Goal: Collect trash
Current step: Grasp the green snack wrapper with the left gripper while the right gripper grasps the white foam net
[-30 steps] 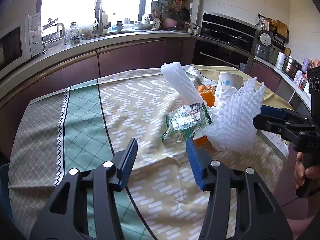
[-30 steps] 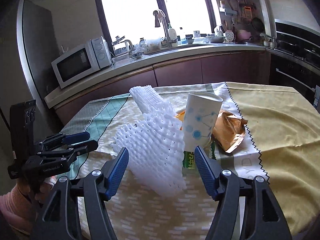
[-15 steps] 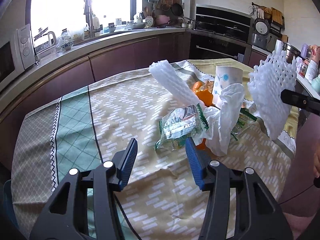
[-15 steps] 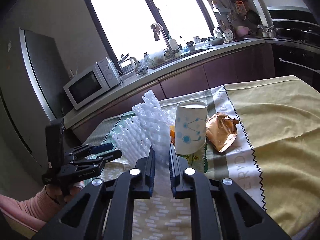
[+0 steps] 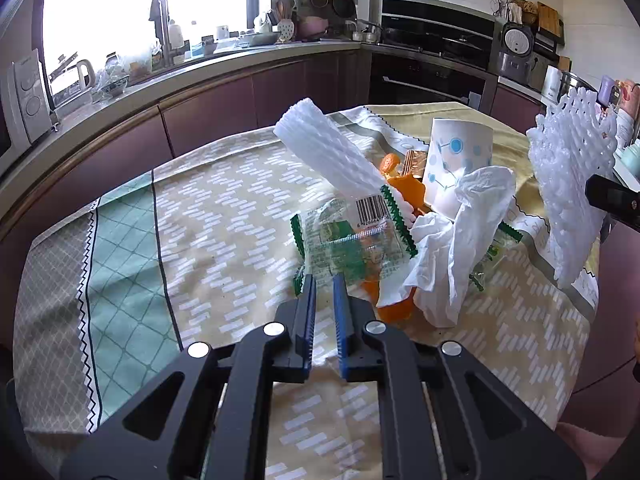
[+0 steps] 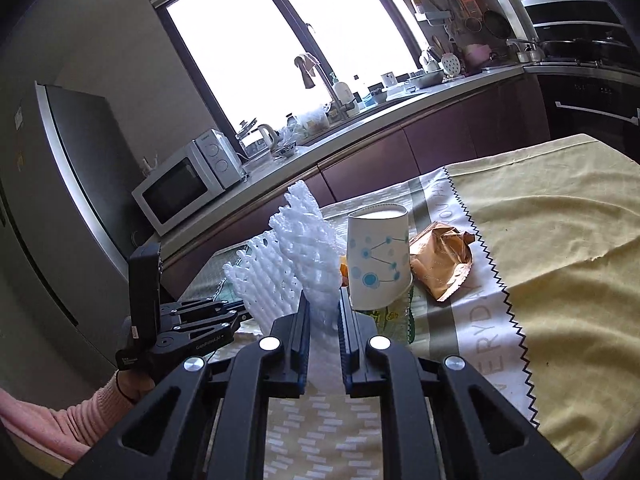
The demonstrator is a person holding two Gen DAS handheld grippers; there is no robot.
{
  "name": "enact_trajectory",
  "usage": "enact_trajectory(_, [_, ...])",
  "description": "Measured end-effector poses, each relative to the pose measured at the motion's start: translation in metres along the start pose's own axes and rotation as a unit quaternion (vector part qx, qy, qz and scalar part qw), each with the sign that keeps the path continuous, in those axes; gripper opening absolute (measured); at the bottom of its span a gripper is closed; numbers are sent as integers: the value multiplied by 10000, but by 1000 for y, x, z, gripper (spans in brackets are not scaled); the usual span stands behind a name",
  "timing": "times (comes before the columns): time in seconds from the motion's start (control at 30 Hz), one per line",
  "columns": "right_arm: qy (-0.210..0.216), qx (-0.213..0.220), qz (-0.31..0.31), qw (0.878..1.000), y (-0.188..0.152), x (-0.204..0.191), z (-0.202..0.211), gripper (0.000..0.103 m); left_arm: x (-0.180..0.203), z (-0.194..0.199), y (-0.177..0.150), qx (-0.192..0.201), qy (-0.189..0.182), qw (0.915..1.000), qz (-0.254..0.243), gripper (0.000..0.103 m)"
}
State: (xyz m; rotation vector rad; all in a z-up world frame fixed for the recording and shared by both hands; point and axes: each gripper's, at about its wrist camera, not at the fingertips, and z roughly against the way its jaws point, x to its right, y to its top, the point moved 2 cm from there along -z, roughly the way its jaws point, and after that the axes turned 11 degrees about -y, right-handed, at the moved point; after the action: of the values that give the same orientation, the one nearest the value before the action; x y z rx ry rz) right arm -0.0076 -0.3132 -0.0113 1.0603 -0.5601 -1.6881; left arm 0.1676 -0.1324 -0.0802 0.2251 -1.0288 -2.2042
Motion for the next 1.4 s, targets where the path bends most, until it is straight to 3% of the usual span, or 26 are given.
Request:
enact_trajectory(0.07, [7, -20, -49, 10000, 0, 2, -1, 12, -3, 4, 2, 98, 11, 9999, 38, 47])
enact_trajectory(0.3, [65, -106, -167, 9998, -2, 8, -9, 12, 1, 3, 22, 166, -344, 9989, 286, 49])
enact_trajectory(0.4, [92, -149, -187, 9997, -4, 9, -12, 12, 7, -6, 31, 46, -541, 9978, 371, 55])
enact_trajectory(0.5, [143, -189, -206, 9995, -5, 9, -15, 12, 12, -19, 37, -103, -450, 9984, 341, 67])
enact_trajectory(0.67, [199, -227, -158, 9994, -5, 6, -17, 12, 2, -33, 32, -346, -536, 9957, 665, 54])
enact_trajectory(0.8, [265, -241, -115, 9993, -2, 2, -19, 12, -14, -29, 28, -348, -651, 9924, 989, 26])
enact_trajectory(0.83, [296, -237, -103, 9992, -1, 0, -20, 12, -18, -27, 27, -333, -691, 9916, 1040, 24])
enact_trajectory(1.17, [749, -253, 250, 9966, 6, -46, -25, 12, -39, 47, 8, 351, -699, 9895, 1214, 20])
enact_trajectory(1.4, [1422, -590, 633, 9860, 6, -111, -55, 12, -69, 133, -27, 828, -92, 9875, 1334, 20])
